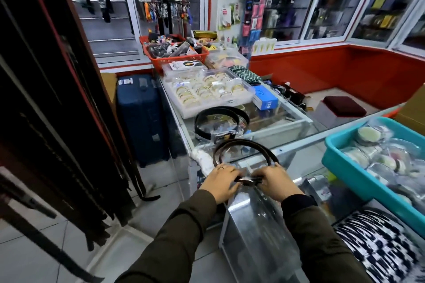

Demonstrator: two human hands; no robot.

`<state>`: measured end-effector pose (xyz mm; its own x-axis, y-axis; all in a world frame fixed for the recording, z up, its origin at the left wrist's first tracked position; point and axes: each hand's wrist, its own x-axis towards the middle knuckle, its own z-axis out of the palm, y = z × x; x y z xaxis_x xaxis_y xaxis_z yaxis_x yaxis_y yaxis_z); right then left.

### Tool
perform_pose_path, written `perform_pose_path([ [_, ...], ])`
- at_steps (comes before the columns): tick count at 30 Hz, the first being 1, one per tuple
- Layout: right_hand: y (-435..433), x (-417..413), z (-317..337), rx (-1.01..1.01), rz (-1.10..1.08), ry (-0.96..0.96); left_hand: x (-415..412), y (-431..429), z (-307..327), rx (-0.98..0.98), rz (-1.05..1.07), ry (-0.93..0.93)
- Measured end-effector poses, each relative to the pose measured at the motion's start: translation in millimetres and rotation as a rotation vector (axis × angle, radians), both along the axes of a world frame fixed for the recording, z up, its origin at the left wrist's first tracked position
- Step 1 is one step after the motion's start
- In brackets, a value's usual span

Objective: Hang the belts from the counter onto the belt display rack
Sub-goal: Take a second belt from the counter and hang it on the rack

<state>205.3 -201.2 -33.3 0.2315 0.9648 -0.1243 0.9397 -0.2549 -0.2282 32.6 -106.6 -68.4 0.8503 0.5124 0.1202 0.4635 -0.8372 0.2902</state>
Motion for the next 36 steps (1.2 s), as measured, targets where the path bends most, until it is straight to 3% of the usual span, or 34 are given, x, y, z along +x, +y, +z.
perform_pose_path([
  [6,1,-18,23,-0.017,0.065,0.237,-31,-2,13,-0.092,0.047,-0.168],
  [13,33,-65,66,0.135,0.190,0.492,-89,17,57,-0.112,0.187,-0.402],
  [20,73,-124,104,0.239,0.224,0.791,-148,21,107,-0.191,0.499,-0.874],
  [24,86,-161,122,0.292,0.276,0.988,-171,20,132,-0.694,0.639,-1.192],
  [26,91,-178,130,0.295,0.302,1.114,-186,20,140,-0.804,0.654,-1.290],
  [32,109,-229,141,0.269,0.380,1.240,-235,18,161,-0.736,0.728,-1.304],
  [36,118,-256,147,0.248,0.465,1.163,-259,13,176,-0.563,0.751,-1.385],
])
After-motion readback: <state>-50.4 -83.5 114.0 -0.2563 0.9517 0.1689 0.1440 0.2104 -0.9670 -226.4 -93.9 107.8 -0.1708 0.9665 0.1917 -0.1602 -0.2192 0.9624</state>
